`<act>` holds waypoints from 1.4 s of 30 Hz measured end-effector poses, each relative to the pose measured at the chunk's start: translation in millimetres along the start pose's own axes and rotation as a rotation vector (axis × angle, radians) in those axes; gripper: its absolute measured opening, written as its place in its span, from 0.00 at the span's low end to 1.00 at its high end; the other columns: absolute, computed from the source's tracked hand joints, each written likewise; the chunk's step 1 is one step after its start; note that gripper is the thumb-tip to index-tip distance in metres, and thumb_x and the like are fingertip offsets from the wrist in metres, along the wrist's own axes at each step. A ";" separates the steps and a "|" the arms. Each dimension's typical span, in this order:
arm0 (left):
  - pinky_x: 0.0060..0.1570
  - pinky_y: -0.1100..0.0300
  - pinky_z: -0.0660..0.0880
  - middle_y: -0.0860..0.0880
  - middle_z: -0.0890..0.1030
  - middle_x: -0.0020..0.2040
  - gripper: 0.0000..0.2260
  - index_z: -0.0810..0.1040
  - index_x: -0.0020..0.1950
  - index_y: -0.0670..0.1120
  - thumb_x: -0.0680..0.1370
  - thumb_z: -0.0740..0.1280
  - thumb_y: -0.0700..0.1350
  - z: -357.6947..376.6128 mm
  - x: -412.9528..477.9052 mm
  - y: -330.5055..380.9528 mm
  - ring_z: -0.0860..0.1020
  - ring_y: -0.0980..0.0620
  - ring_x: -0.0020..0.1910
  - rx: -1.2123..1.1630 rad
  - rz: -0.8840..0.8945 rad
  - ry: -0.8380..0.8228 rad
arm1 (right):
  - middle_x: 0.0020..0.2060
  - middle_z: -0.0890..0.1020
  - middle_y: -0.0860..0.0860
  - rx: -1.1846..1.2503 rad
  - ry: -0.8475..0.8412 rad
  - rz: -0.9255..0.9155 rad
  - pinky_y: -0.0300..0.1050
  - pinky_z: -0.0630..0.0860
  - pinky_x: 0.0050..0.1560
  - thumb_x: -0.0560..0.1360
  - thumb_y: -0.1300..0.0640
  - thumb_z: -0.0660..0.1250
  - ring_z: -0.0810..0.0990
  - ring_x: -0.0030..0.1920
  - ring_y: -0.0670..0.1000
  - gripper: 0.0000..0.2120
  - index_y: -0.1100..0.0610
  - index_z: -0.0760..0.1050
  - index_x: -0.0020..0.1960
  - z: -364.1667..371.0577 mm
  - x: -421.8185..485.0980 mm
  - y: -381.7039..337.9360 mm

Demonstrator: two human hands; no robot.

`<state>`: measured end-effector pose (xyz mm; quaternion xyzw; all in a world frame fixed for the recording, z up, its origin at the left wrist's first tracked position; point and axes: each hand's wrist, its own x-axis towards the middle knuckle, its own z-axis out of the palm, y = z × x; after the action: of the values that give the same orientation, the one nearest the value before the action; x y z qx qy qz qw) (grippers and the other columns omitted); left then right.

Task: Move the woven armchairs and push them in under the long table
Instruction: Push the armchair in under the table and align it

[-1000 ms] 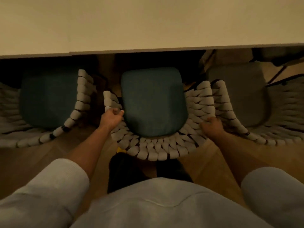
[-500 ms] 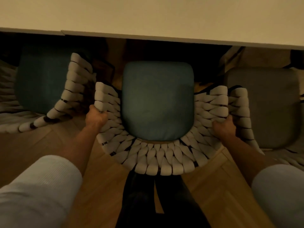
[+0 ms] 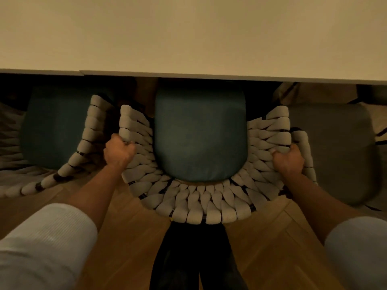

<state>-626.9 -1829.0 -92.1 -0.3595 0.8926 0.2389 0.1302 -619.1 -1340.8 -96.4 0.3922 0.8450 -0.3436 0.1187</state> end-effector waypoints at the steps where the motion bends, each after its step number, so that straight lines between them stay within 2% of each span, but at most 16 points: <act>1: 0.58 0.42 0.76 0.39 0.78 0.62 0.20 0.72 0.66 0.43 0.79 0.69 0.52 1.9 6.1 2.0 0.77 0.36 0.61 -0.002 -0.001 -0.011 | 0.63 0.80 0.60 -0.001 -0.025 -0.006 0.60 0.74 0.65 0.78 0.48 0.71 0.77 0.65 0.65 0.23 0.57 0.72 0.68 -0.6 7.0 -5.2; 5: 0.60 0.40 0.76 0.38 0.78 0.63 0.21 0.72 0.68 0.42 0.80 0.69 0.52 12.6 33.8 8.7 0.77 0.35 0.62 -0.021 0.026 -0.029 | 0.67 0.77 0.59 -0.008 -0.103 -0.017 0.58 0.71 0.68 0.79 0.49 0.71 0.74 0.68 0.64 0.25 0.58 0.71 0.72 2.7 33.2 -24.3; 9: 0.62 0.39 0.75 0.37 0.76 0.65 0.22 0.69 0.70 0.41 0.82 0.67 0.52 13.5 49.6 15.8 0.76 0.34 0.64 -0.014 0.056 -0.068 | 0.68 0.76 0.58 0.017 -0.169 0.018 0.60 0.74 0.66 0.79 0.48 0.70 0.75 0.67 0.62 0.28 0.54 0.66 0.75 5.7 40.8 -28.4; 12: 0.60 0.39 0.75 0.36 0.75 0.66 0.23 0.65 0.73 0.42 0.82 0.65 0.51 3.2 40.8 25.0 0.76 0.33 0.63 0.030 0.034 -0.093 | 0.71 0.73 0.58 0.017 -0.227 0.035 0.60 0.74 0.68 0.81 0.51 0.68 0.73 0.70 0.62 0.31 0.52 0.60 0.79 -6.7 26.6 -28.9; 15: 0.59 0.39 0.74 0.37 0.72 0.69 0.29 0.61 0.75 0.42 0.80 0.68 0.52 -5.6 10.1 36.6 0.74 0.34 0.65 0.067 0.076 -0.114 | 0.72 0.72 0.55 0.037 -0.276 0.023 0.60 0.72 0.71 0.80 0.53 0.68 0.72 0.71 0.61 0.32 0.53 0.58 0.80 -31.2 -4.9 -24.9; 18: 0.59 0.40 0.75 0.37 0.72 0.70 0.32 0.61 0.77 0.41 0.79 0.69 0.52 -11.2 -33.2 50.4 0.72 0.35 0.67 0.153 0.126 -0.139 | 0.64 0.77 0.45 0.029 -0.351 0.035 0.60 0.75 0.69 0.75 0.46 0.69 0.77 0.66 0.53 0.30 0.51 0.66 0.74 -43.9 -20.9 9.6; 20: 0.57 0.45 0.76 0.39 0.76 0.68 0.29 0.63 0.77 0.42 0.81 0.69 0.51 -7.7 -63.6 59.6 0.76 0.38 0.65 0.097 0.185 -0.270 | 0.58 0.81 0.47 0.070 -0.402 0.083 0.60 0.78 0.65 0.72 0.44 0.70 0.80 0.59 0.52 0.24 0.52 0.72 0.65 -47.3 -34.6 37.2; 21: 0.60 0.47 0.75 0.41 0.77 0.68 0.28 0.65 0.77 0.43 0.81 0.68 0.51 -3.2 -77.9 63.2 0.76 0.40 0.65 0.074 0.228 -0.373 | 0.56 0.82 0.50 0.125 -0.401 0.119 0.59 0.78 0.64 0.75 0.48 0.70 0.81 0.57 0.52 0.20 0.51 0.72 0.64 -53.2 -53.2 42.6; 23: 0.64 0.53 0.72 0.47 0.78 0.66 0.22 0.73 0.72 0.46 0.81 0.68 0.52 7.5 -107.4 73.4 0.77 0.46 0.66 0.132 0.337 -0.603 | 0.55 0.82 0.51 0.260 -0.351 0.193 0.53 0.81 0.57 0.81 0.57 0.67 0.82 0.54 0.53 0.17 0.54 0.71 0.68 -66.1 -93.2 52.8; 25: 0.63 0.58 0.72 0.53 0.81 0.61 0.12 0.80 0.63 0.52 0.81 0.68 0.53 21.5 -137.7 86.4 0.78 0.51 0.63 0.209 0.478 -0.804 | 0.52 0.82 0.51 0.386 -0.293 0.242 0.47 0.80 0.49 0.83 0.60 0.64 0.83 0.50 0.51 0.14 0.57 0.72 0.68 -76.7 -123.3 75.1; 27: 0.62 0.60 0.73 0.58 0.82 0.58 0.05 0.82 0.54 0.57 0.81 0.67 0.53 32.2 -173.7 104.9 0.79 0.56 0.60 0.222 0.572 -0.904 | 0.54 0.82 0.51 0.450 -0.229 0.267 0.45 0.80 0.48 0.84 0.60 0.62 0.84 0.51 0.49 0.13 0.57 0.73 0.68 -85.4 -142.1 103.6; 30: 0.62 0.56 0.75 0.56 0.82 0.59 0.08 0.81 0.57 0.56 0.82 0.65 0.54 50.0 -222.1 126.7 0.79 0.56 0.59 0.241 0.671 -0.971 | 0.53 0.83 0.53 0.494 -0.148 0.293 0.49 0.81 0.52 0.83 0.62 0.61 0.84 0.51 0.51 0.13 0.58 0.75 0.66 -103.1 -161.8 143.5; 34: 0.53 0.59 0.78 0.49 0.84 0.54 0.11 0.82 0.58 0.47 0.82 0.66 0.52 63.7 -280.7 154.8 0.81 0.53 0.52 0.310 0.780 -1.029 | 0.57 0.83 0.54 0.545 -0.073 0.296 0.58 0.81 0.60 0.82 0.55 0.64 0.85 0.52 0.53 0.07 0.50 0.75 0.60 -136.9 -169.4 198.9; 38: 0.61 0.49 0.78 0.52 0.83 0.54 0.08 0.82 0.56 0.53 0.81 0.68 0.54 92.8 -322.6 183.6 0.81 0.52 0.55 0.307 0.760 -1.020 | 0.54 0.84 0.49 0.594 -0.019 0.295 0.55 0.83 0.56 0.81 0.50 0.66 0.86 0.51 0.48 0.11 0.50 0.77 0.63 -181.0 -161.0 245.8; 40: 0.61 0.49 0.79 0.53 0.83 0.55 0.07 0.82 0.56 0.53 0.81 0.68 0.52 110.5 -349.2 196.9 0.82 0.52 0.55 0.272 0.707 -1.000 | 0.53 0.83 0.47 0.605 -0.009 0.297 0.52 0.83 0.53 0.82 0.51 0.67 0.85 0.51 0.48 0.11 0.50 0.77 0.63 -205.6 -154.2 272.9; 42: 0.61 0.51 0.79 0.52 0.83 0.55 0.08 0.82 0.59 0.51 0.82 0.68 0.50 130.1 -378.8 211.3 0.81 0.52 0.55 0.256 0.686 -0.984 | 0.54 0.83 0.48 0.608 -0.002 0.291 0.53 0.83 0.53 0.81 0.51 0.68 0.84 0.53 0.49 0.09 0.47 0.77 0.61 -230.7 -141.2 303.0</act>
<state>-499.7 -1409.2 20.5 0.1193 0.8142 0.2961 0.4850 -283.9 -1129.2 -8.0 0.5261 0.6387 -0.5597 0.0449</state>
